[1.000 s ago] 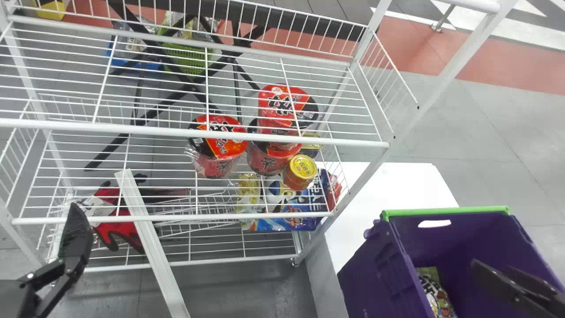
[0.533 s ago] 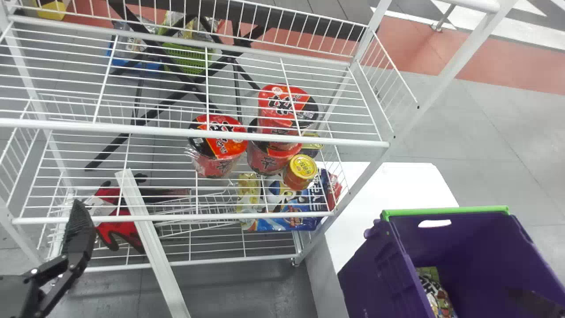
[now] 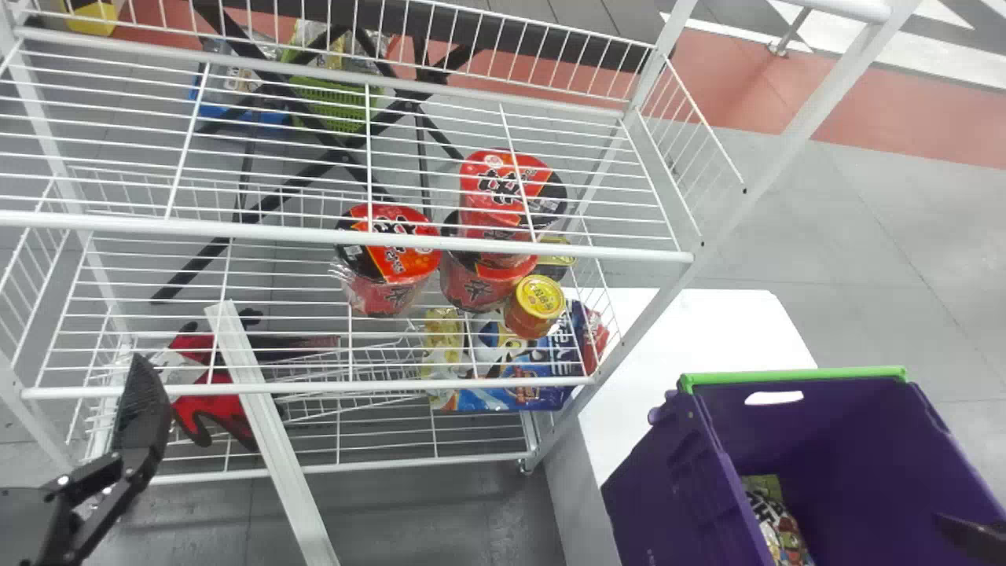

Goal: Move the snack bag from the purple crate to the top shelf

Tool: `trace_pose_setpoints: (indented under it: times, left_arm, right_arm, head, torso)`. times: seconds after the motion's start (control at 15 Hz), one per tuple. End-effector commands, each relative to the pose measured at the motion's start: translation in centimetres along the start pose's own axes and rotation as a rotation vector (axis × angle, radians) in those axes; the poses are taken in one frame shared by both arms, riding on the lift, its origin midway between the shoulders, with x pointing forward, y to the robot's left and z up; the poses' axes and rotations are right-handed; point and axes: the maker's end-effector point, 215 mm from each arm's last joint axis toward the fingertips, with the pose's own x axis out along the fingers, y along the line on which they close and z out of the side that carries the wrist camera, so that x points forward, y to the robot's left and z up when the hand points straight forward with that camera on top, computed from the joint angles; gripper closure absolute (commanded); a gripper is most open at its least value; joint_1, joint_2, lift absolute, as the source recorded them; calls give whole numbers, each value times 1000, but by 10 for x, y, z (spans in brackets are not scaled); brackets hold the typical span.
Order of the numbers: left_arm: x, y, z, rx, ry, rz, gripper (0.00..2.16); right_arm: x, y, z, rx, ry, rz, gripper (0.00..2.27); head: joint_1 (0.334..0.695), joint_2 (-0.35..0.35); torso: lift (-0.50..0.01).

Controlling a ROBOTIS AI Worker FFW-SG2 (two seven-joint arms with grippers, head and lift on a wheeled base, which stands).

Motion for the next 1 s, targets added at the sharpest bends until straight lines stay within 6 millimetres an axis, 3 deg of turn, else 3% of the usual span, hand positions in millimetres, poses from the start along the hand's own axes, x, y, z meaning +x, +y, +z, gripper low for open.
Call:
trace_pose_setpoints:
  times: [0.0,0.27,0.6,0.8,0.93]
  left_arm:
    - [0,0,0,1,1,0,103]
    - [2,1,0,4,1,2,103]
    - [2,4,1,5,-2,1,103]
    - [5,5,2,4,-7,0,103]
    - [5,5,1,1,-4,1,103]
  right_arm:
    - [19,0,-23,-85,105,2,97]
    - [53,17,-66,-113,246,47,76]
    - [78,27,-131,-78,421,70,76]
    - [81,29,-156,-48,482,66,76]
    - [76,20,-164,-45,518,40,76]
  head:
    - [695,-350]
    - [695,-350]
    - [695,-350]
    - [695,-350]
    - [695,-350]
  torso:
    - [-450]
    - [-450]
    - [-450]
    - [-450]
    - [-450]
